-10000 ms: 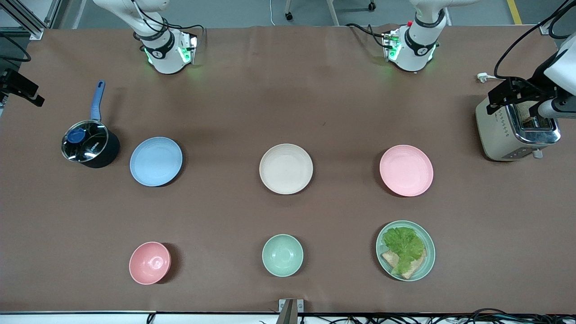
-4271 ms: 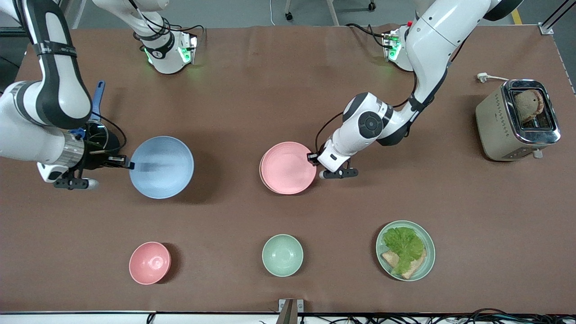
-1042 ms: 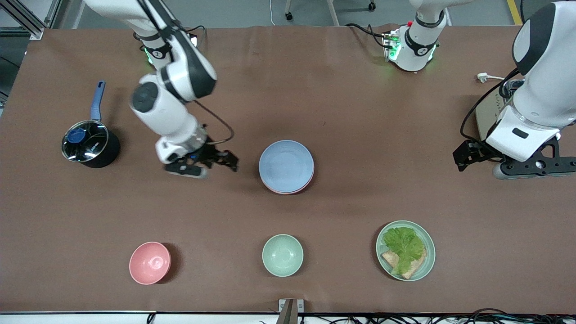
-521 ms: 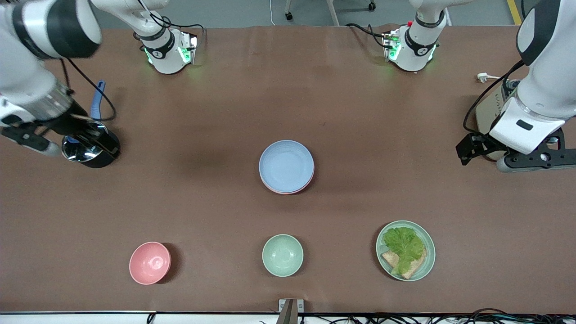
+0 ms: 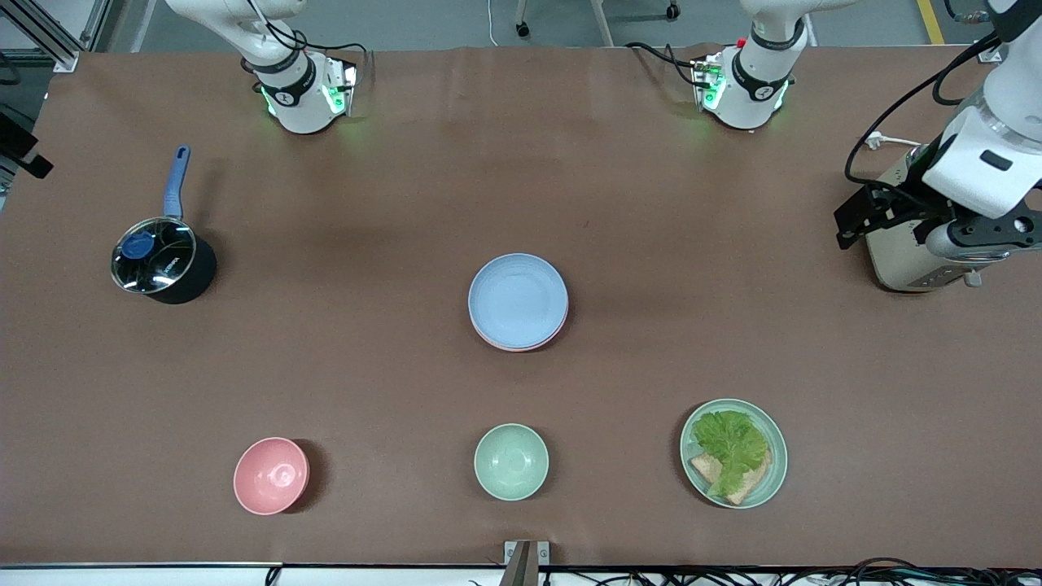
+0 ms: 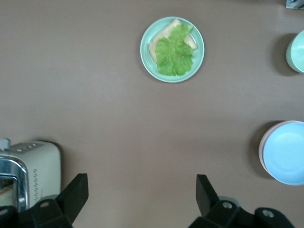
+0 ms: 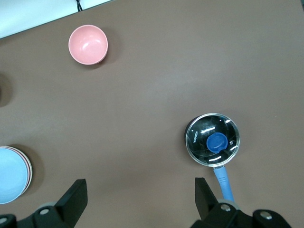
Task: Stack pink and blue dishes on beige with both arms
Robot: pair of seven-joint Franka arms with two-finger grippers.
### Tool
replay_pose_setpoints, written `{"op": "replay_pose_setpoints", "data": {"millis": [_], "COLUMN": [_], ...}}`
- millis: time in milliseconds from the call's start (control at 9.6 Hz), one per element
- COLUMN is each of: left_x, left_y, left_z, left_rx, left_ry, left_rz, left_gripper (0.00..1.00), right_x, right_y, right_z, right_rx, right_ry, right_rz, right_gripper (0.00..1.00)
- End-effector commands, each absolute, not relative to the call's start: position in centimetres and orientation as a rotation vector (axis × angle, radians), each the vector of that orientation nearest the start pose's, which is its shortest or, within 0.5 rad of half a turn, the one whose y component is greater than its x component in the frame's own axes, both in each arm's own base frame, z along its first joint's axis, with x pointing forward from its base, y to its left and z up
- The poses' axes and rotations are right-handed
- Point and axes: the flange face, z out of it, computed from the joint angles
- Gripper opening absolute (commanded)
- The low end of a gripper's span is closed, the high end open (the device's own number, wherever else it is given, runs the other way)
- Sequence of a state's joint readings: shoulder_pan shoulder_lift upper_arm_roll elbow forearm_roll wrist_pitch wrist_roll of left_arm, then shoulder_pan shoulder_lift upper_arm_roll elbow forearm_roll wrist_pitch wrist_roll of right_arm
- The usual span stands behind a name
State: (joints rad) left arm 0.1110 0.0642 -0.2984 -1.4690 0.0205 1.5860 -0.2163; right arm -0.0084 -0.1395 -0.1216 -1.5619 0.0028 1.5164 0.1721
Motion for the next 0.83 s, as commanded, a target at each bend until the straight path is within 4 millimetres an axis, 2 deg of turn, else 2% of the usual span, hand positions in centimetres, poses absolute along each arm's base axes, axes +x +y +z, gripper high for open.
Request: {"op": "replay_pose_setpoints", "data": {"millis": [0,104,312,521,729], "left_x": [53.6,52.2,51.2,51.5,52.0], "left_y": [-7.6,-7.2,-7.1,-6.5,-6.5], "left_z": [61.9,61.6,62.2,63.3,63.6], "left_rx": [-3.156,-3.15,-3.137,-3.135,-3.12], "left_ry": [0.023,0.029,0.001,0.004,0.001], "left_rz": [0.006,0.02,0.049,0.053,0.05], "left_gripper": [1.0,1.0,1.0,1.0,1.0], "right_x": [54.6,54.8,54.8,54.9,54.7], "right_y": [-8.1,-7.7,-7.4,-7.6,-7.1], "right_z": [68.8,68.7,68.5,66.7,66.4], "right_rx": [-3.083,-3.084,-3.087,-3.097,-3.124], "right_ry": [0.425,0.408,0.399,0.397,0.379], "right_rz": [-0.059,-0.054,-0.044,0.001,0.019], "right_gripper": [1.0,1.0,1.0,1.0,1.0]}}
